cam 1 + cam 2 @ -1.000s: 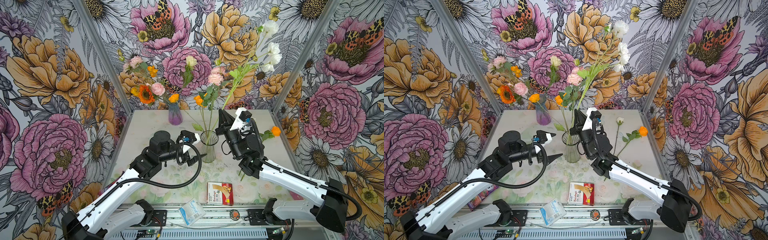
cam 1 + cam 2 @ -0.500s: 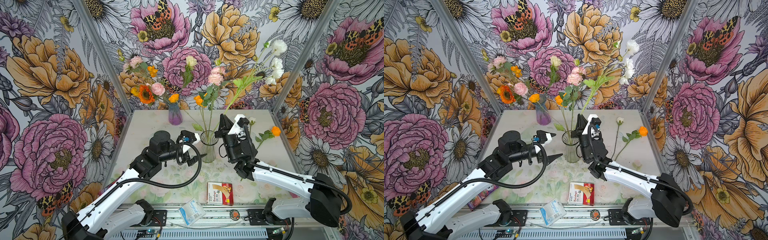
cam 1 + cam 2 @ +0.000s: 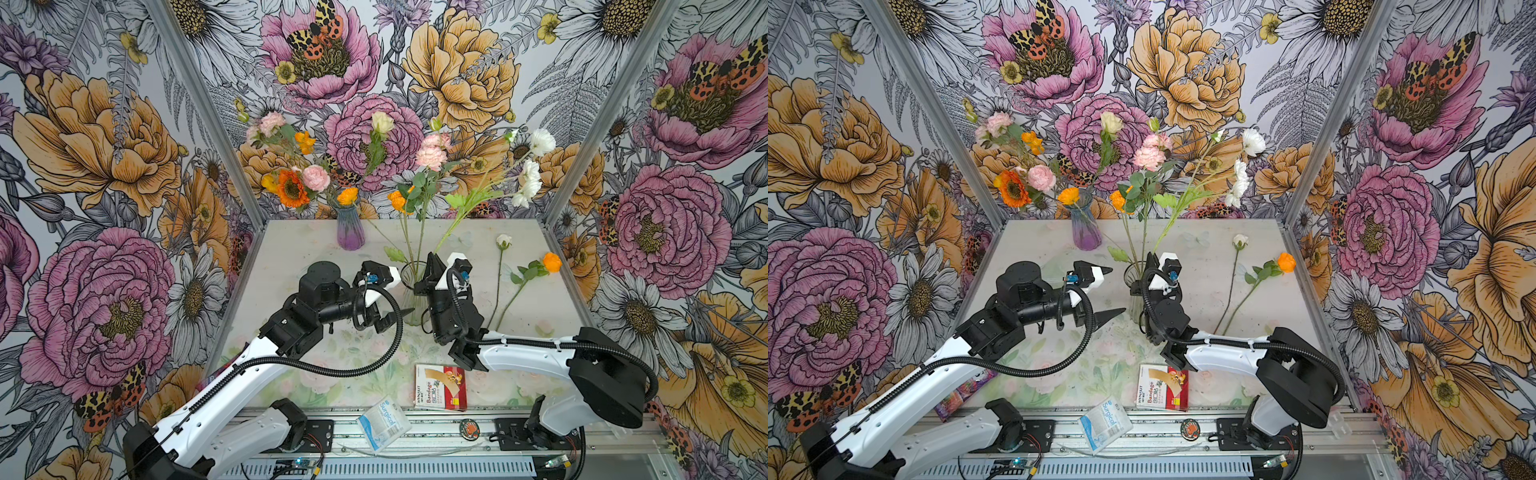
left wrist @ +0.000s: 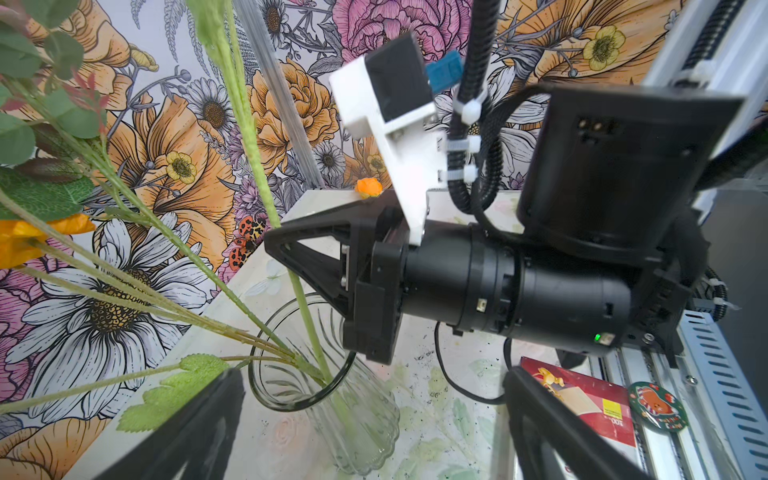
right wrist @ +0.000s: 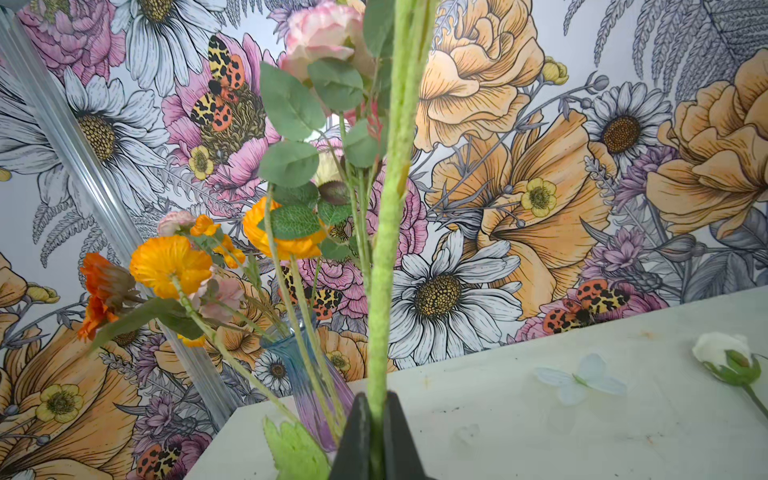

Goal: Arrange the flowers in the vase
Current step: 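Carry the white flowers over the glass vase and lower stems in, then open the right gripper and withdraw it toward the remaining flowers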

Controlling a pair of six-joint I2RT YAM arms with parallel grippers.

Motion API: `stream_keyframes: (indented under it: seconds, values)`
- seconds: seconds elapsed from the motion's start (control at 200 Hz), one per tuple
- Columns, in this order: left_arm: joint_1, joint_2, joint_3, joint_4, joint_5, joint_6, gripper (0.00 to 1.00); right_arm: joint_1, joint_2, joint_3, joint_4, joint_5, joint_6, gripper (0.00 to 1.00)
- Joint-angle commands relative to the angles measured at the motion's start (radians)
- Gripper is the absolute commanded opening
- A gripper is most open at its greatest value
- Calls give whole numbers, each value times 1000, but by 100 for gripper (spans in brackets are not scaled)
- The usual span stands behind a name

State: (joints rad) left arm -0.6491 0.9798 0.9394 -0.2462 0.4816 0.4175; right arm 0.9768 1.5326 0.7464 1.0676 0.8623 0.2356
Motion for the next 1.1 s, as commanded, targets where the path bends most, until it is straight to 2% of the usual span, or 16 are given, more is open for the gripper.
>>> stream_keyframes:
  seconds: [0.0,0.105,0.34,0.54,0.786,0.946,1.096]
  values:
    - [10,-1,2,5,28,-8,99,12,37,-1,34,33,65,0]
    - [9,-1,2,4,28,-8,99,17,65,18,-4,36,88,2]
    - [9,-2,4,4,37,-10,99,16,74,31,-78,46,143,17]
    - [10,-5,4,2,39,-11,99,16,48,47,-158,36,154,22]
    - [9,-9,4,3,41,-13,99,17,-4,68,-287,24,175,37]
    - [8,-9,4,1,42,-13,99,15,-51,60,-321,18,177,39]
    - [8,-9,4,0,47,-14,99,15,-128,68,-431,5,172,48]
